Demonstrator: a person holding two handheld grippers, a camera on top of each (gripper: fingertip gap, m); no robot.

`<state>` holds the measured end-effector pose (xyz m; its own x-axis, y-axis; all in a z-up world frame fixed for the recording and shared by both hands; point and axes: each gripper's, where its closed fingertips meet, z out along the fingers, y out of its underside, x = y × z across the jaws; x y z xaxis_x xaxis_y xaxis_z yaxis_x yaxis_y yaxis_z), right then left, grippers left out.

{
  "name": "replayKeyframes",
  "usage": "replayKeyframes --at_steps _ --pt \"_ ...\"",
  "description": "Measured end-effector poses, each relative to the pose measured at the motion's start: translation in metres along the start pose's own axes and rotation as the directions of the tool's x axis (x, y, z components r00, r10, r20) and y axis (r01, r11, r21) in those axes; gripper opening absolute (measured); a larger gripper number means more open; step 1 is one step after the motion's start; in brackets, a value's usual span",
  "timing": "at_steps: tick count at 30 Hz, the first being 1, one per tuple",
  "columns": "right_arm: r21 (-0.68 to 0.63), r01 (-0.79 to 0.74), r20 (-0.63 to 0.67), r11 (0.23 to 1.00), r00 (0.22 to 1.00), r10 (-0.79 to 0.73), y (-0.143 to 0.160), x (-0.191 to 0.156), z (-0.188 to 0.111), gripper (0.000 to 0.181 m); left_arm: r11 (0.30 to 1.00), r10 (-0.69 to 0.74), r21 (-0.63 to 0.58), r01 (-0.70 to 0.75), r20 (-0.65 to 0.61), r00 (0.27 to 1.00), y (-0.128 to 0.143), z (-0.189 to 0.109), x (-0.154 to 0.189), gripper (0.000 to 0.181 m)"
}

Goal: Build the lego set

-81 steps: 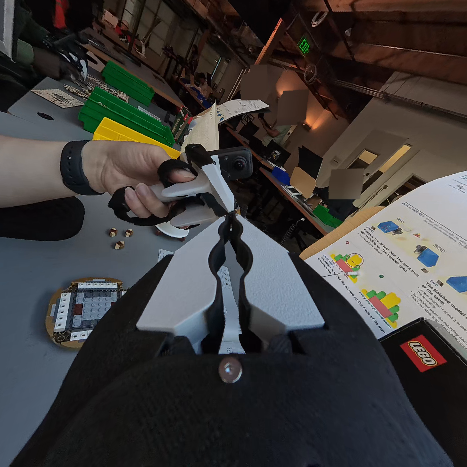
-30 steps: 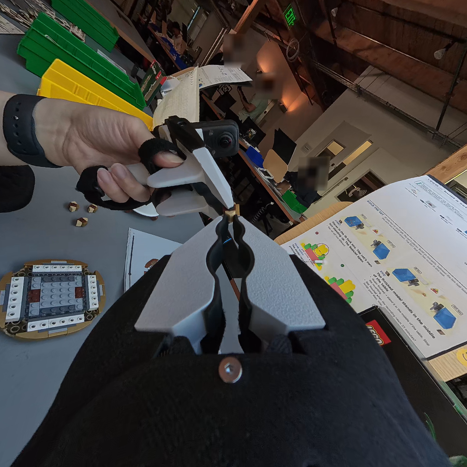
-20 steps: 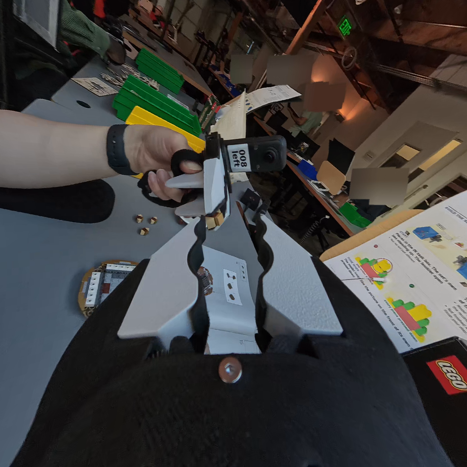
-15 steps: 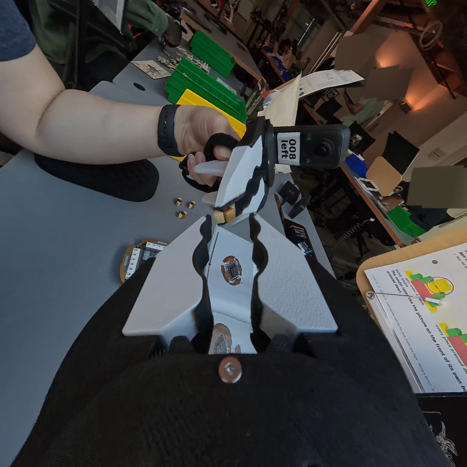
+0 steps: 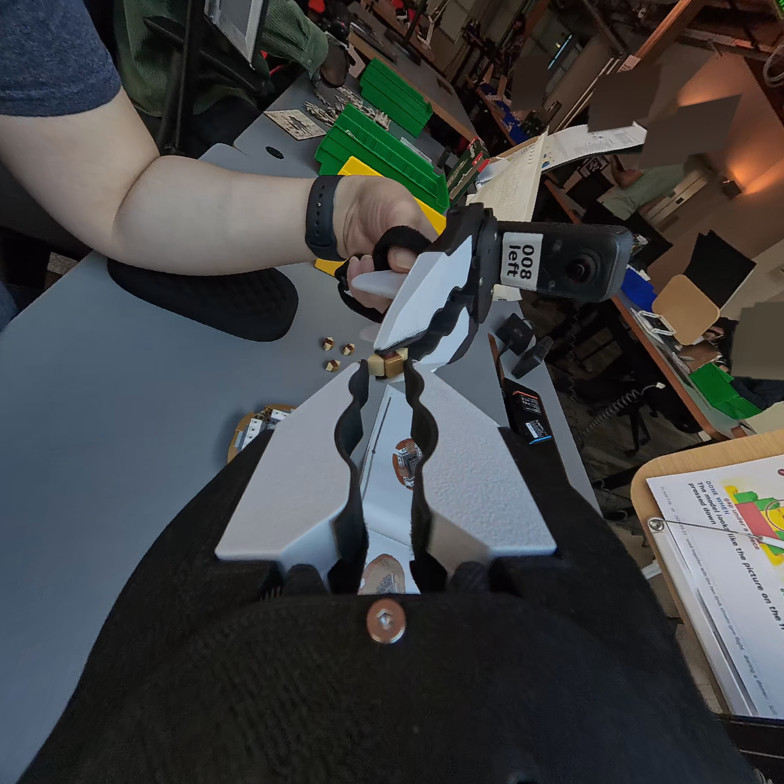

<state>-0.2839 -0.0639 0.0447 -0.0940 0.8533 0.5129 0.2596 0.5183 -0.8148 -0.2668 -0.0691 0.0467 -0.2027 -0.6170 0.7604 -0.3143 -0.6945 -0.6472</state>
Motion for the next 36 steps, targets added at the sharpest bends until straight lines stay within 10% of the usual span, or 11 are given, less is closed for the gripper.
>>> replayKeyframes --at_steps 8,16,36 --pt "0.096 0.14 -0.265 0.986 0.958 -0.11 -0.03 0.032 -0.02 0.016 0.948 0.086 0.311 -0.064 -0.058 0.995 -0.049 -0.029 0.021 0.026" --pt "0.033 0.25 -0.397 0.968 0.892 -0.217 -0.033 0.044 -0.023 0.015 0.953 0.143 0.271 -0.138 0.002 0.99 -0.047 -0.011 0.023 0.019" --pt "0.081 0.162 -0.125 0.983 0.981 -0.151 -0.029 0.006 -0.006 0.023 0.997 0.06 0.054 -0.055 -0.094 0.994 -0.011 0.0 0.026 0.008"
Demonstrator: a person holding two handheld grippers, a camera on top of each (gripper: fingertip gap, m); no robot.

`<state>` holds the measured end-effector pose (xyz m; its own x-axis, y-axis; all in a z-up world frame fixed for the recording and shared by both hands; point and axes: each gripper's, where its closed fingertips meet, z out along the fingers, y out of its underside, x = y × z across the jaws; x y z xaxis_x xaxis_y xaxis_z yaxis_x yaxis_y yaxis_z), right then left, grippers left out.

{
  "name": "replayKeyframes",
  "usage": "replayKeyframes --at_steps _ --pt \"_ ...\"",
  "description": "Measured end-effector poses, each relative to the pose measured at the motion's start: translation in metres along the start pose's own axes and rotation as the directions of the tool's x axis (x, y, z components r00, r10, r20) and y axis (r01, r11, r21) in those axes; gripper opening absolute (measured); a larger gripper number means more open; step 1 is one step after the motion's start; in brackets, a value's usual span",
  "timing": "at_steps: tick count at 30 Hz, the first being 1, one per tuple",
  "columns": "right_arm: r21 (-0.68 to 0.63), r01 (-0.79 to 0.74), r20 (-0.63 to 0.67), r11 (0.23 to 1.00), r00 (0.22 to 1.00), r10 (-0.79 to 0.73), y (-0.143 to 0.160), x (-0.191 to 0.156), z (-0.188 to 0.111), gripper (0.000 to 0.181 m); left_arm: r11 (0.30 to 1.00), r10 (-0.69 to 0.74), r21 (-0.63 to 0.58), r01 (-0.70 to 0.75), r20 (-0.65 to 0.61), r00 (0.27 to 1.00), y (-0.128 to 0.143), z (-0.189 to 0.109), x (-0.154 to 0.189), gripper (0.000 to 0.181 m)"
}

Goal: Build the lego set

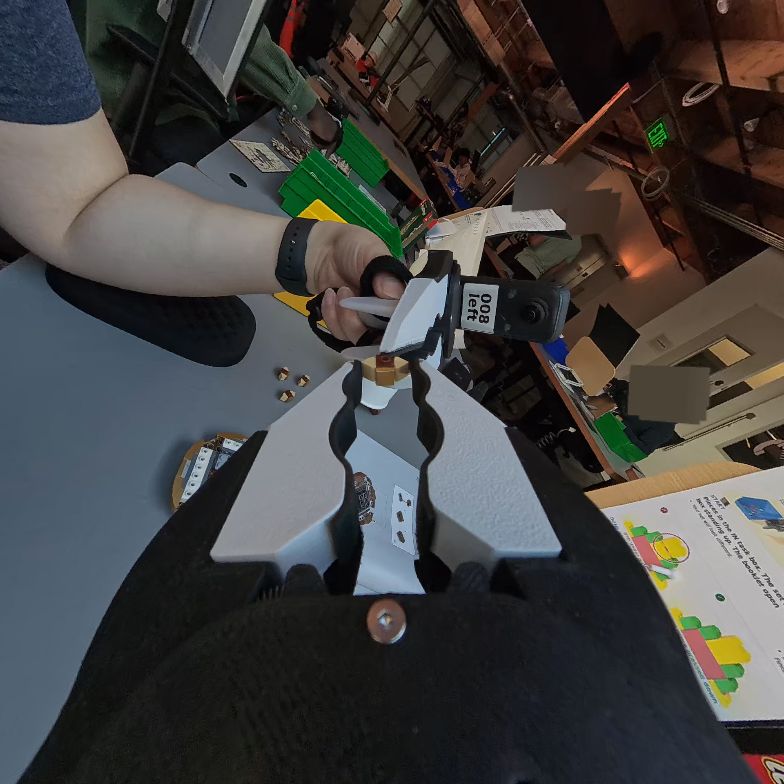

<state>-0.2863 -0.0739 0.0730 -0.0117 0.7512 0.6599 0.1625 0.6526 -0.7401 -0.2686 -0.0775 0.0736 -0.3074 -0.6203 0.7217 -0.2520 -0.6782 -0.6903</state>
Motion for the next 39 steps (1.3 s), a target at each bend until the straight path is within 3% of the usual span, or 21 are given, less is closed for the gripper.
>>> replayKeyframes --at_steps 22,24,25,28,30,32,36,37,39 --pt "0.013 -0.128 0.045 0.992 0.991 0.127 0.002 0.0 0.003 0.02 1.0 -0.017 0.007 0.017 -0.009 1.0 0.0 -0.003 -0.004 0.008" --pt "-0.001 -0.219 0.025 0.976 0.975 0.219 0.006 0.007 0.005 0.071 0.999 -0.007 0.033 0.007 0.008 1.0 -0.004 -0.005 -0.006 0.008" --pt "-0.017 -0.248 0.03 0.969 0.968 0.249 0.01 0.009 0.003 0.069 0.998 0.007 0.061 -0.008 0.004 1.0 -0.009 -0.007 -0.005 0.008" --pt "0.059 -0.287 -0.015 0.956 0.958 0.288 0.007 0.023 -0.008 0.044 0.972 0.145 0.181 -0.153 0.059 0.988 -0.032 -0.018 -0.002 0.007" --pt "0.111 -0.374 -0.076 0.921 0.92 0.384 0.01 0.044 -0.019 0.043 0.933 0.264 0.182 -0.31 0.237 0.935 -0.041 -0.027 -0.014 0.007" --pt "0.174 -0.497 -0.099 0.85 0.85 0.517 0.015 0.062 -0.032 0.047 0.866 0.393 0.155 -0.476 0.378 0.838 -0.049 -0.034 -0.018 0.007" --pt "0.295 -0.666 0.037 0.685 0.725 0.688 0.008 0.074 -0.051 0.041 0.66 0.628 0.149 -0.737 0.429 0.649 -0.056 -0.03 0.014 0.008" --pt "0.303 -0.667 0.056 0.681 0.726 0.686 0.005 0.072 -0.051 0.037 0.615 0.664 0.134 -0.777 0.444 0.601 -0.056 -0.027 0.018 0.008" --pt "0.27 -0.601 0.055 0.752 0.789 0.611 -0.001 0.061 -0.045 0.028 0.568 0.697 0.095 -0.817 0.472 0.54 -0.055 -0.023 0.02 0.008"
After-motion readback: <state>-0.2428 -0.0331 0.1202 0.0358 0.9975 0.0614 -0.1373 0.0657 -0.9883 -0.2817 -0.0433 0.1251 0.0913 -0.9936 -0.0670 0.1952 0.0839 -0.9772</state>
